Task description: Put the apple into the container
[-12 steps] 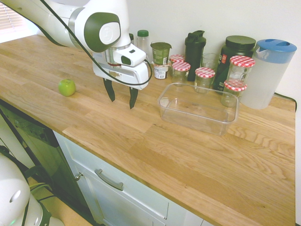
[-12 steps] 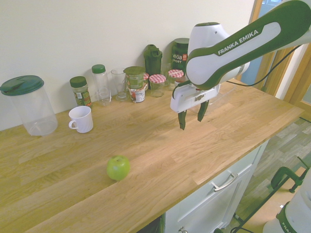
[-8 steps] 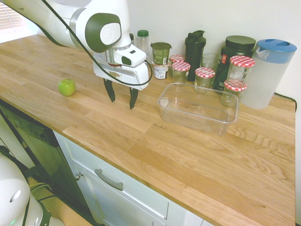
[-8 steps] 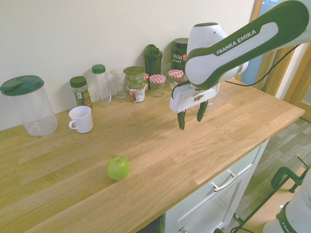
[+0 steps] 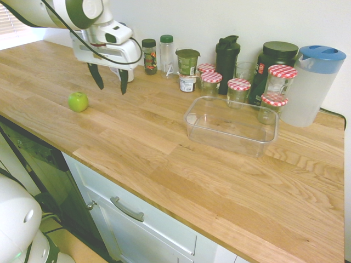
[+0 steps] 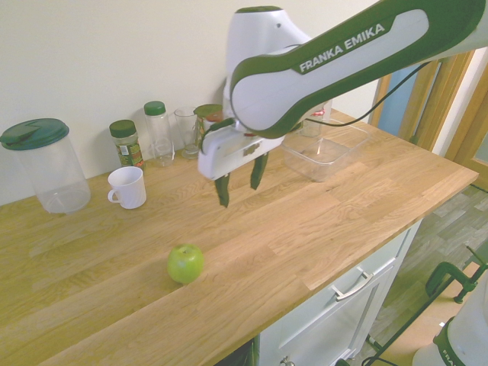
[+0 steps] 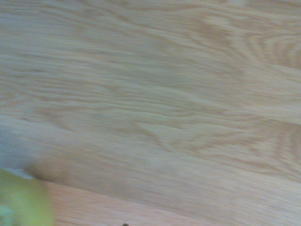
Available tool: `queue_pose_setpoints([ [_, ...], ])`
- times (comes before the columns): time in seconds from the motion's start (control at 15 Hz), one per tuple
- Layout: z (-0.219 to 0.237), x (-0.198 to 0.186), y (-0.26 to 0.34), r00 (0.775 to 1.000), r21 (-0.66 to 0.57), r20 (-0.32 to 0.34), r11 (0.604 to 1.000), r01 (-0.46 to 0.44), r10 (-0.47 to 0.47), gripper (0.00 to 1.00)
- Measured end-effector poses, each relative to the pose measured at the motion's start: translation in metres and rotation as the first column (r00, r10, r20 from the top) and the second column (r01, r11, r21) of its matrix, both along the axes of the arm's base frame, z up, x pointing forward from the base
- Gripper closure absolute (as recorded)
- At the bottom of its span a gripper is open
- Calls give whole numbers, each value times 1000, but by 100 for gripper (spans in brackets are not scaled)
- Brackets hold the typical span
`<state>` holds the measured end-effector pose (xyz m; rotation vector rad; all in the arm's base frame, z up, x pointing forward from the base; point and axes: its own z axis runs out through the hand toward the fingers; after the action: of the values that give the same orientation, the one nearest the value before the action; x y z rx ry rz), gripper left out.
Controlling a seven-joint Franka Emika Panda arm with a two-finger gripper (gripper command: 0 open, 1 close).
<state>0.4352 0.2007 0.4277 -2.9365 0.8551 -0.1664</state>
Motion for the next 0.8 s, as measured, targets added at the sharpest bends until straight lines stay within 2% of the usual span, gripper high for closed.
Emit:
queue_pose_setpoints([
  [0.27,-17,-3,65,992,17,-24,992,-122,122,0],
  [0.53,-34,-24,109,973,12,-57,975,-222,223,0],
  [0.8,-48,-23,121,966,-52,-40,965,-258,256,0],
])
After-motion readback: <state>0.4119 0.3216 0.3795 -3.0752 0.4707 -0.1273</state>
